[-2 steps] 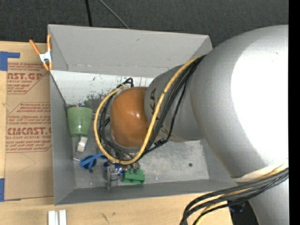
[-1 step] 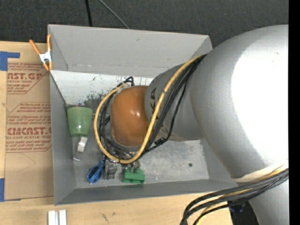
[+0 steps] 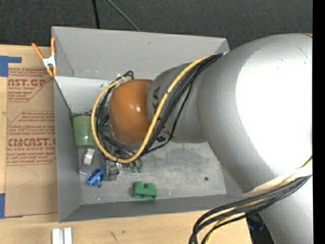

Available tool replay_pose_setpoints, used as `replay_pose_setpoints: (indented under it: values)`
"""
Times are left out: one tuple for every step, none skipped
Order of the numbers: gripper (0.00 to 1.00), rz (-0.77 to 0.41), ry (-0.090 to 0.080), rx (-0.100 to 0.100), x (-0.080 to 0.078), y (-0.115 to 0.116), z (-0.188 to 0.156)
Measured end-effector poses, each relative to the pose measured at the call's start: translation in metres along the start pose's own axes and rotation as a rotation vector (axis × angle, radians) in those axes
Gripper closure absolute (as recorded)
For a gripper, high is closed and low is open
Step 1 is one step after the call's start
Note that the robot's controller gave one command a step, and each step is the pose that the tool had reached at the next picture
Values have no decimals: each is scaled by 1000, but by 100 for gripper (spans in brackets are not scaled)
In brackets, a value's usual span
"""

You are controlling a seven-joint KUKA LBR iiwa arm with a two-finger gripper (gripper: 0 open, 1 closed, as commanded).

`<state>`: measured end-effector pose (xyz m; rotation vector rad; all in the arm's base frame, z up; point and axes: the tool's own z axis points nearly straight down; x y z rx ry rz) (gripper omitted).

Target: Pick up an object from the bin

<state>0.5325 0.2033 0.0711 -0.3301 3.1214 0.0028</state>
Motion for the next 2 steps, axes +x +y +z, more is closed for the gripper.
replay_pose_setpoints:
  values:
    - [100,-41,-7,0,1,-3,-119]
    - [100,-141,-6,-1,34,16,-191]
